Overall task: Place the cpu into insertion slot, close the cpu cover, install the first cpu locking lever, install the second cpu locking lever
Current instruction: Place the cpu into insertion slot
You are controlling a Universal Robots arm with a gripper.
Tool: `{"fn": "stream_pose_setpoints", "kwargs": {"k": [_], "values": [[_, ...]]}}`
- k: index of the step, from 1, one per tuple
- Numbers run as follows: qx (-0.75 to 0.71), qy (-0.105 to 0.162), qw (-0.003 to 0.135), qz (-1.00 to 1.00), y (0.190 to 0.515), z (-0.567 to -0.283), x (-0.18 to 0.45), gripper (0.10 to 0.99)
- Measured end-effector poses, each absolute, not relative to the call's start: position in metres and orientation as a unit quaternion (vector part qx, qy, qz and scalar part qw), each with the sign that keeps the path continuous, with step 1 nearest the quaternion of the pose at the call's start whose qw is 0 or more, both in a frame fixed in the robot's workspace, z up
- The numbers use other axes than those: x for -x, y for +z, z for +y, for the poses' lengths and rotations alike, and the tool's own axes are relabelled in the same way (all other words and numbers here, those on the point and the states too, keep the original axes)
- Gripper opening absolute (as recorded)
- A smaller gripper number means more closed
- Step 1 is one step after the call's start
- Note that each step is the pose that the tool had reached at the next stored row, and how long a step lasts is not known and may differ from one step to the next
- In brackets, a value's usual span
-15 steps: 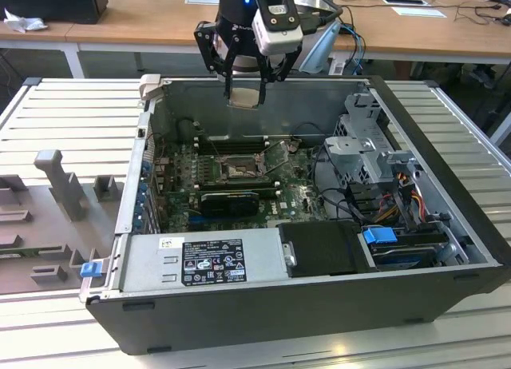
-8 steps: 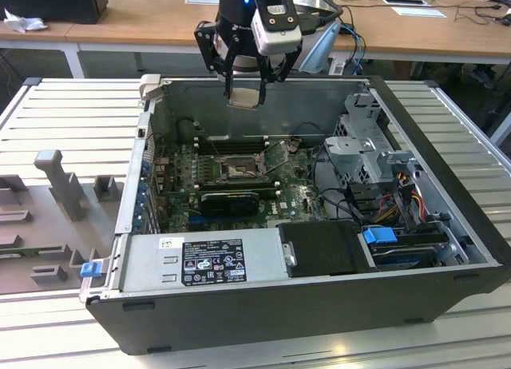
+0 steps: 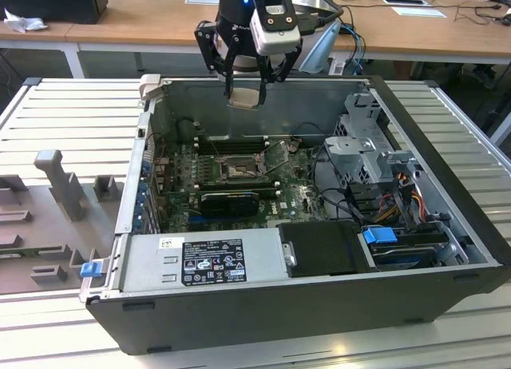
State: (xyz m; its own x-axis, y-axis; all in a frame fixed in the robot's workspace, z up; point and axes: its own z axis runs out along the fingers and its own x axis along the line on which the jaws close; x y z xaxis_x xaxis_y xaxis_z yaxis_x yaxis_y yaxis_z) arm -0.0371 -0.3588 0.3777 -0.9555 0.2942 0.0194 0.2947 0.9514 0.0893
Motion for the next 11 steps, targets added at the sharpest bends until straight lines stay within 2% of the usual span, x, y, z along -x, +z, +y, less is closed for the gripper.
{"fn": "stream_pose_setpoints", "kwargs": {"k": [11], "values": [[0.16, -0.046, 0.002, -0.986, 0.3776, -0.3588, 0.0371, 0.529]]}}
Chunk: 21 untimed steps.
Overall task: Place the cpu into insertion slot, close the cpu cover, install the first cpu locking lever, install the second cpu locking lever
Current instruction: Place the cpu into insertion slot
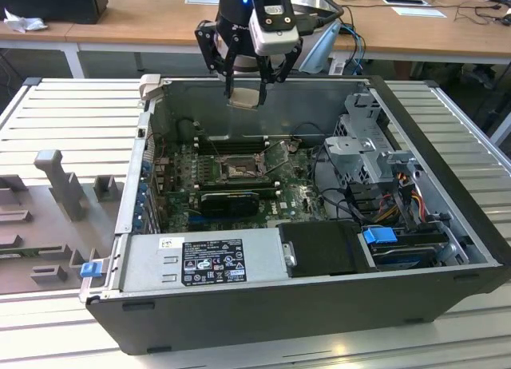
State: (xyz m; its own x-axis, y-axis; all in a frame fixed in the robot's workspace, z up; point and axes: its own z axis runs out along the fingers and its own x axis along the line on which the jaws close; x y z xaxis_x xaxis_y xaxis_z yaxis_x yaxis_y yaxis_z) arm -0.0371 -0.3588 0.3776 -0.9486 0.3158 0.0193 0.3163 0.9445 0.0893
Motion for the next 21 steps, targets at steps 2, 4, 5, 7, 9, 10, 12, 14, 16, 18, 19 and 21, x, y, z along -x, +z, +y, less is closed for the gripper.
{"fn": "stream_pose_setpoints", "kwargs": {"k": [2, 4, 5, 7, 9, 10, 12, 14, 16, 18, 19, 21], "values": [[0.163, -0.046, 0.002, -0.985, 0.3776, -0.3588, 0.0371, 0.529], [0.166, -0.046, 0.002, -0.985, 0.3776, -0.3588, 0.0371, 0.529], [0.167, -0.046, 0.002, -0.985, 0.3776, -0.3588, 0.0371, 0.529], [0.17, -0.046, 0.002, -0.984, 0.3776, -0.3588, 0.0371, 0.529], [0.172, -0.046, 0.002, -0.984, 0.3776, -0.3588, 0.0371, 0.529], [0.173, -0.046, 0.002, -0.984, 0.3776, -0.3588, 0.0371, 0.529], [0.175, -0.046, 0.002, -0.983, 0.3776, -0.3588, 0.0371, 0.529], [0.179, -0.046, 0.002, -0.983, 0.3775, -0.3588, 0.0371, 0.529], [0.181, -0.046, 0.001, -0.982, 0.3775, -0.3588, 0.0371, 0.529], [0.183, -0.046, 0.001, -0.982, 0.3774, -0.3588, 0.0371, 0.529], [0.185, -0.046, 0.001, -0.982, 0.3774, -0.3588, 0.0371, 0.529], [0.192, -0.046, 0.001, -0.98, 0.3771, -0.3588, 0.0371, 0.529]]}}
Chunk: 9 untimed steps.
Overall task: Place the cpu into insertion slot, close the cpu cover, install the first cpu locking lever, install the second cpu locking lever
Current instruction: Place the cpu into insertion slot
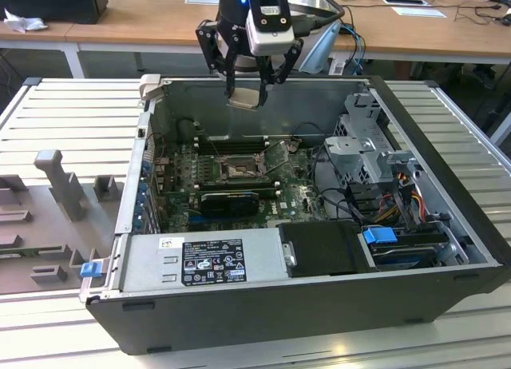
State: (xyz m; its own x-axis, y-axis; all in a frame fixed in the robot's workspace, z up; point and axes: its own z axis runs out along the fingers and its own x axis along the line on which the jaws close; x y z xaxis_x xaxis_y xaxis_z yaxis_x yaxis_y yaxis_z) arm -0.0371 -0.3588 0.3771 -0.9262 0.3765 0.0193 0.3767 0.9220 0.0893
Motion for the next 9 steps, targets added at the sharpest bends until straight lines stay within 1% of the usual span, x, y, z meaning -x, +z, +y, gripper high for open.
{"fn": "stream_pose_setpoints", "kwargs": {"k": [9], "values": [[0.262, -0.046, -0.002, -0.964, 0.3752, -0.3588, 0.0372, 0.529]]}}
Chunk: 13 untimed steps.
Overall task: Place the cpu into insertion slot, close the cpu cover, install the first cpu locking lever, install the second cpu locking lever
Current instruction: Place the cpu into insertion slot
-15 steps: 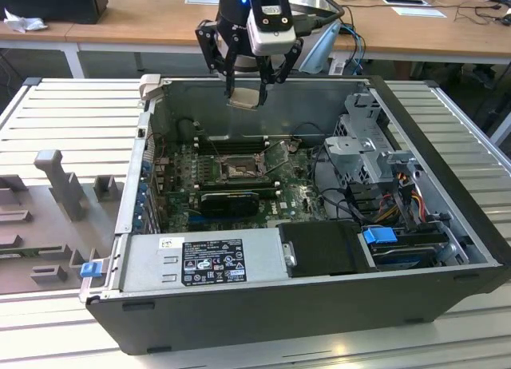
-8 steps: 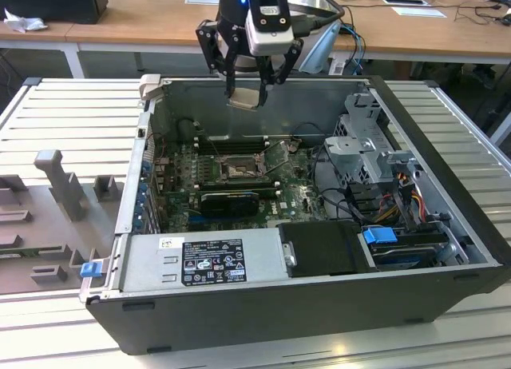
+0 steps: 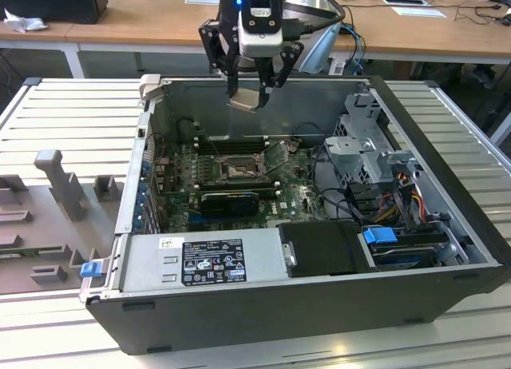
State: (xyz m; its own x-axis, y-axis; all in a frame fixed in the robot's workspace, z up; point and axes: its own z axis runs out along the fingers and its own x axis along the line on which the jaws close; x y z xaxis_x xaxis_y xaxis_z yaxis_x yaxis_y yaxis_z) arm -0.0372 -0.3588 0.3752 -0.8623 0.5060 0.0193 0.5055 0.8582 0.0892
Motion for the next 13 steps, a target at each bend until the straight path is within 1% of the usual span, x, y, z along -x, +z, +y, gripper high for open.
{"fn": "stream_pose_setpoints", "kwargs": {"k": [8, 13], "values": [[-0.276, 0.045, 0.003, 0.96, 0.3694, -0.3589, 0.0373, 0.529], [-0.313, 0.045, 0.005, 0.949, 0.3684, -0.3589, 0.0373, 0.529]]}}
